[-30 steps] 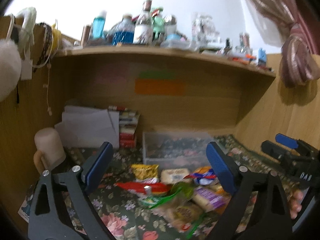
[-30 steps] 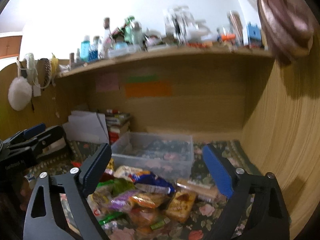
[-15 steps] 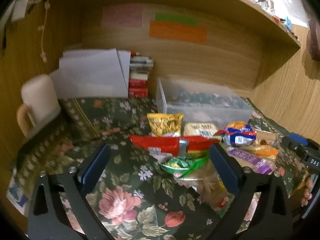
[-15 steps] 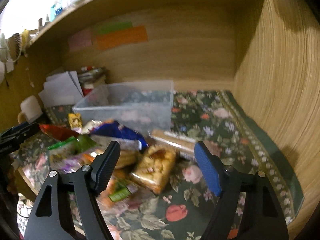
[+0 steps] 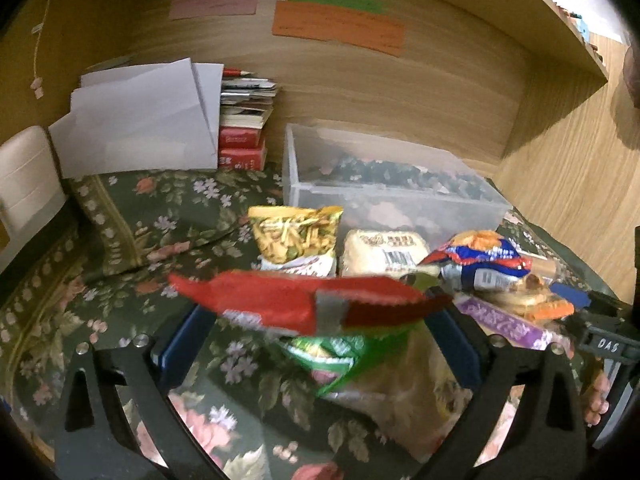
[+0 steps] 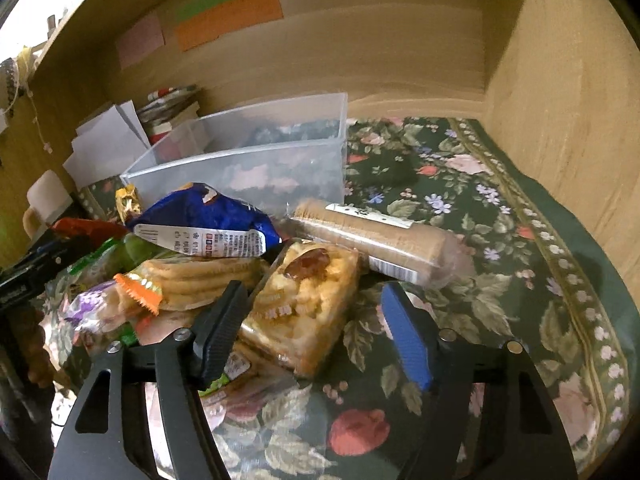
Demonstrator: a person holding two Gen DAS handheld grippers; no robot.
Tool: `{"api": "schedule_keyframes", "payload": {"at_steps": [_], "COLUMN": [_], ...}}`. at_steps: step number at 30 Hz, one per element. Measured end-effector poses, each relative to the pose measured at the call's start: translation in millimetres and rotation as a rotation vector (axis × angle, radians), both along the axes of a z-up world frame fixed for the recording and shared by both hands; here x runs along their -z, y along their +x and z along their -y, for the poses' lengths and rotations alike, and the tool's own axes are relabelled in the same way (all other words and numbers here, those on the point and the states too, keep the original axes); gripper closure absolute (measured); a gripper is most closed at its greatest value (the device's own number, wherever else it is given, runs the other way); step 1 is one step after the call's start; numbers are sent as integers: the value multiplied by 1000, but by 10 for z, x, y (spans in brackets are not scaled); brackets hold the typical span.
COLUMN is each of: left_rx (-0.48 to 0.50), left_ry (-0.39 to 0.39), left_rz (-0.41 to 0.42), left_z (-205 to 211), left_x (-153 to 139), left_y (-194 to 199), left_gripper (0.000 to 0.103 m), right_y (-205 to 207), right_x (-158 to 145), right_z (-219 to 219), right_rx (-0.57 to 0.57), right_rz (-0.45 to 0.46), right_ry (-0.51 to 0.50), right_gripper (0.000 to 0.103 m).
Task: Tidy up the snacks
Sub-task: 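Grasp the red snack bag with the left tool while the right tool grasps the cracker pack, then carry the red bag and cracker pack into the clear box and release both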
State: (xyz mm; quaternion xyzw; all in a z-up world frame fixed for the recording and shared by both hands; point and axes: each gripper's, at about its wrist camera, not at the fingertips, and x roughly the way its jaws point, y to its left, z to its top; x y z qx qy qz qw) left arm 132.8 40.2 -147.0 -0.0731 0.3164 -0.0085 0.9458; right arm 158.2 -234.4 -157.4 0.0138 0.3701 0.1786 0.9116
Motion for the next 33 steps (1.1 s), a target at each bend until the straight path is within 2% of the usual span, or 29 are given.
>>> {"api": "schedule_keyframes", "payload": {"at_steps": [4, 6, 8, 11, 14, 16, 22, 25, 33], "left_rx": [4, 3, 5, -6, -6, -1, -12, -16, -23], "left_ry": [-2, -2, -3, -12, -16, -17, -10, -13, 11], "left_rz": [19, 23, 18, 20, 29, 33, 58, 80, 158], "left_z": [19, 19, 8, -36, -45, -31, -54, -74, -92], "left_x": [12, 24, 45, 61, 41, 21, -54, -135, -443], "left_y": [76, 107, 134, 167, 160, 152, 128, 92, -72], "left_gripper": [2, 9, 21, 27, 34, 41, 41, 41, 41], "right_y": [86, 126, 155, 193, 175, 165, 109, 75, -36], "right_x": [59, 80, 103, 130, 121, 110, 92, 77, -63], "right_z": [-79, -69, -45, -5, -26, -37, -7, 3, 108], "right_rx": [-15, -12, -7, -9, -19, -19, -15, -7, 8], "right_rz": [-22, -35, -46, -67, -62, -56, -32, -15, 33], "right_ry": [-18, -9, 3, 34, 23, 10, -23, -53, -30], "right_gripper": [36, 36, 36, 37, 45, 47, 57, 58, 60]}}
